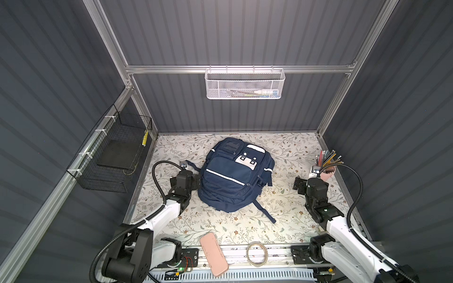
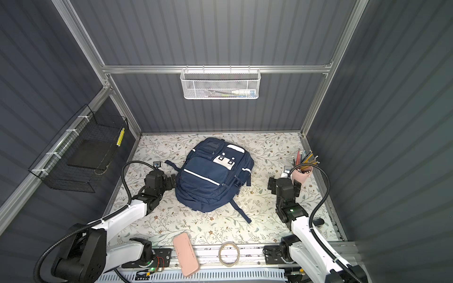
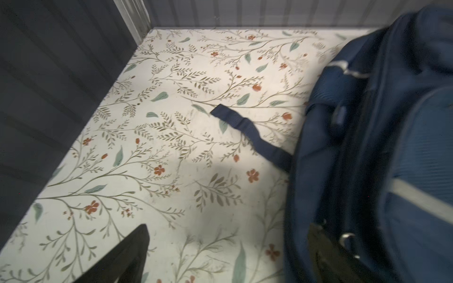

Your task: Pack the student bag

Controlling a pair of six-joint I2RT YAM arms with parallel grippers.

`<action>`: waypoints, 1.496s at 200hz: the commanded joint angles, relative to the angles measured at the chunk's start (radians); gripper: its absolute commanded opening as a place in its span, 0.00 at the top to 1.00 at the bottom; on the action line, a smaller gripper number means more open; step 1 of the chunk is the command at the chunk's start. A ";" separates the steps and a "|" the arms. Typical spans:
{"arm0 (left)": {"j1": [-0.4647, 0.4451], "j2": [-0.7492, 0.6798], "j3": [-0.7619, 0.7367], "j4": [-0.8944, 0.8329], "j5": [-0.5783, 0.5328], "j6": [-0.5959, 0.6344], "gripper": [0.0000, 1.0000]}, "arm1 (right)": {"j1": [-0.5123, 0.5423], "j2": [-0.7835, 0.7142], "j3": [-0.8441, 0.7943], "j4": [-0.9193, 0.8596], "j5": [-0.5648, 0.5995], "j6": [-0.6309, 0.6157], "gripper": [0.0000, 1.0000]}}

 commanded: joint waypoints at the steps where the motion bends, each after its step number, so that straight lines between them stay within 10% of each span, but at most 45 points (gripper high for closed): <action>1: 0.018 0.079 -0.004 0.201 -0.107 0.130 0.00 | -0.079 0.051 -0.075 0.318 -0.055 -0.064 0.01; 77: 0.143 0.328 -0.111 0.757 0.125 0.173 0.00 | -0.181 0.403 -0.045 0.714 -0.301 -0.106 0.01; 299: 0.213 0.466 -0.004 0.665 0.260 0.139 0.00 | -0.250 0.615 0.044 0.751 -0.478 -0.063 0.01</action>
